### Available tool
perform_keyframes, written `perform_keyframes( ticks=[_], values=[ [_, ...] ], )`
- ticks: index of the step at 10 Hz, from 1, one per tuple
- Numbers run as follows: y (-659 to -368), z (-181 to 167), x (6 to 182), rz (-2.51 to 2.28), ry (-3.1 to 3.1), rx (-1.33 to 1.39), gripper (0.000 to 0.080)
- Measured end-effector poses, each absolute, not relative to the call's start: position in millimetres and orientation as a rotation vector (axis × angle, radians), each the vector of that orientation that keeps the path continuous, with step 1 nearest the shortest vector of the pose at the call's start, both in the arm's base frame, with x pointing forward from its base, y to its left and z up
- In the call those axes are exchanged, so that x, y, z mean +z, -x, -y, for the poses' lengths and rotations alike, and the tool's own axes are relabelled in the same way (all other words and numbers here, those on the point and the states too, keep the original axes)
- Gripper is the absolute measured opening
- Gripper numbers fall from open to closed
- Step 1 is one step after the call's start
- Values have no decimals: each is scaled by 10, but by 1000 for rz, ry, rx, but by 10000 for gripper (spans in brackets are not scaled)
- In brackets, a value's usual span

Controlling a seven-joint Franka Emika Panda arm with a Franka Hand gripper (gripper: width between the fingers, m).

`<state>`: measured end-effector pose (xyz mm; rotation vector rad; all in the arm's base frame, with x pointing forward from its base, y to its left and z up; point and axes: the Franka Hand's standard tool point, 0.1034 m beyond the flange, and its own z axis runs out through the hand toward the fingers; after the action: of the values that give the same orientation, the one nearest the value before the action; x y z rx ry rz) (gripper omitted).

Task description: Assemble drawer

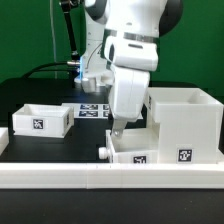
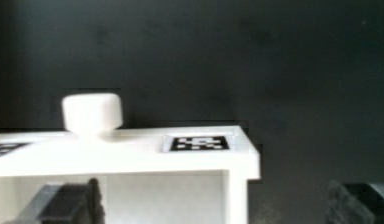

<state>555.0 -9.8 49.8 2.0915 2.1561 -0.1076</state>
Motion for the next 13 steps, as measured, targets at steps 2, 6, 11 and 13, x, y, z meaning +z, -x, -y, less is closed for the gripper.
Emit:
perform_keyframes(
  ticks=[2,6,11,13],
  values=[
    [-5569,286,609,-2179,-2051,-113,643],
    [-5472,678,430,-2298,-1962,-164,649],
    [-5750,808,371,-2452,-1972,-73,649],
    [-5770,797,292,-2487,-2021,-41,649]
  ],
)
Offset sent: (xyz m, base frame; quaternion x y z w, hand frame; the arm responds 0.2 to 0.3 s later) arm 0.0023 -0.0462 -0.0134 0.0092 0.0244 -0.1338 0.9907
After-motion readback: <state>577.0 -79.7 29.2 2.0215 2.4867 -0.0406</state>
